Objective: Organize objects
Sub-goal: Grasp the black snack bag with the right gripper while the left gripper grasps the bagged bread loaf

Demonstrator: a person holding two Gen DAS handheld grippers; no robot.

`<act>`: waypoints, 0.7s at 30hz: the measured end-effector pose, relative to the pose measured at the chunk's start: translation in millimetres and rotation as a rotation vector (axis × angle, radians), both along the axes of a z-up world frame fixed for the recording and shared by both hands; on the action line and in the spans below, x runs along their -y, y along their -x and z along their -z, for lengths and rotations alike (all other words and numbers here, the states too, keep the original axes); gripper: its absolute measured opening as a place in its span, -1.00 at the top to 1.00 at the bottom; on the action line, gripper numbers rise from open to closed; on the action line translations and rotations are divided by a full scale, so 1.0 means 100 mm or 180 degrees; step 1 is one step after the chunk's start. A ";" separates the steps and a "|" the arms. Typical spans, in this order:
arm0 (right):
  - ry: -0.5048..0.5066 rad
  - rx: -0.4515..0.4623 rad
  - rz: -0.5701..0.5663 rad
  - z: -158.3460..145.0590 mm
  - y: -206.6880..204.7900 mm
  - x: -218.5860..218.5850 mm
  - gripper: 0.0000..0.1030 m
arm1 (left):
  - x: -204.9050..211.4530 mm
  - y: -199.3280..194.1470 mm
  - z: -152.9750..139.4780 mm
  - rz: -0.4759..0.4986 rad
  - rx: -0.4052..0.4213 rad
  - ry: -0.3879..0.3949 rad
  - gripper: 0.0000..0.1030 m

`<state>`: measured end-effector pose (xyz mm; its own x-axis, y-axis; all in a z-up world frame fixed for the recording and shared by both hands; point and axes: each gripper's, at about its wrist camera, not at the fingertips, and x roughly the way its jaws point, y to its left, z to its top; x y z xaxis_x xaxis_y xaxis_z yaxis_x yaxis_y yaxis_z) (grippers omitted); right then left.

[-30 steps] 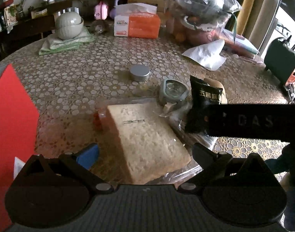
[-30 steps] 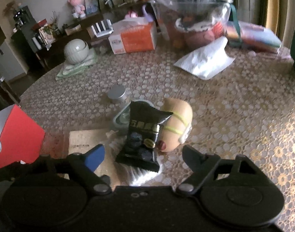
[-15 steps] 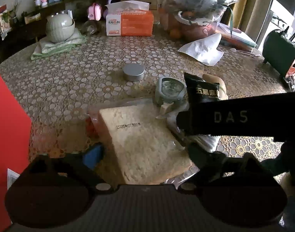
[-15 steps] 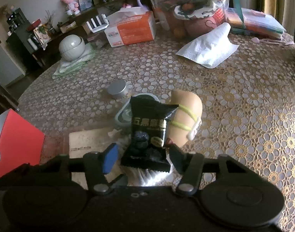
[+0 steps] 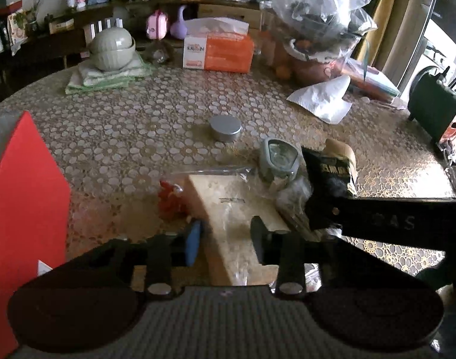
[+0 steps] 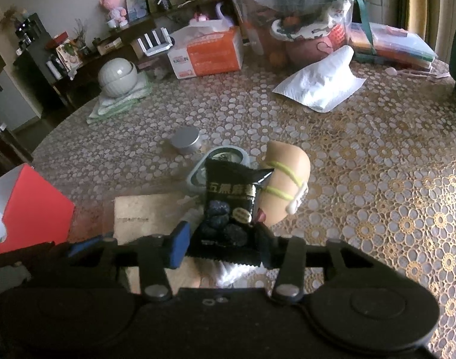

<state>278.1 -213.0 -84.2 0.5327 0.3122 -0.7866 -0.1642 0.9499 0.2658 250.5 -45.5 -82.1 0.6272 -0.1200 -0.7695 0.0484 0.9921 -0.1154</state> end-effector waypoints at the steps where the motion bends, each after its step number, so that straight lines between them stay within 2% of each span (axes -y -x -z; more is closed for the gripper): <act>1: -0.0008 0.0007 -0.0008 -0.02 0.02 0.02 0.12 | -0.01 0.01 -0.01 0.0013 0.0007 -0.0017 0.40; 3: -0.0019 0.0022 -0.0027 -0.05 0.07 0.05 0.20 | -0.03 0.04 -0.02 0.0051 0.0003 -0.0032 0.45; 4: -0.0021 0.0030 -0.0039 -0.06 0.09 0.07 0.39 | -0.06 0.05 -0.03 0.0050 -0.0007 -0.0027 0.47; 5: -0.0031 0.0030 -0.0055 -0.07 0.11 0.09 0.43 | -0.09 0.05 -0.04 0.0025 -0.0015 -0.0042 0.49; 8: -0.0076 0.0046 -0.0085 -0.10 0.16 0.17 0.44 | -0.18 0.07 -0.06 -0.0036 -0.0049 -0.0088 0.54; 12: -0.0053 0.0033 -0.0132 -0.08 0.20 0.18 0.44 | -0.22 0.05 -0.06 -0.0006 -0.0207 0.0031 0.50; 14: -0.0095 -0.0013 -0.0131 -0.07 0.19 0.21 0.42 | -0.20 0.04 -0.05 -0.0029 -0.0266 0.0059 0.33; 16: -0.0149 -0.0040 -0.0113 -0.07 0.19 0.24 0.33 | -0.15 0.05 -0.06 0.0016 -0.0272 0.0110 -0.35; 18: -0.0195 -0.0046 -0.0114 -0.09 0.18 0.27 0.26 | -0.08 0.09 -0.08 0.0057 -0.0187 0.0049 -0.52; 21: -0.0256 -0.0054 -0.0088 -0.11 0.15 0.30 -0.17 | 0.05 0.08 -0.08 0.0115 -0.0204 -0.0068 -0.52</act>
<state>262.8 -242.7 -72.7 0.5098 0.3892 -0.7672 -0.1851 0.9206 0.3440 242.3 -50.9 -74.5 0.5721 -0.1248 -0.8107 0.0774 0.9922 -0.0982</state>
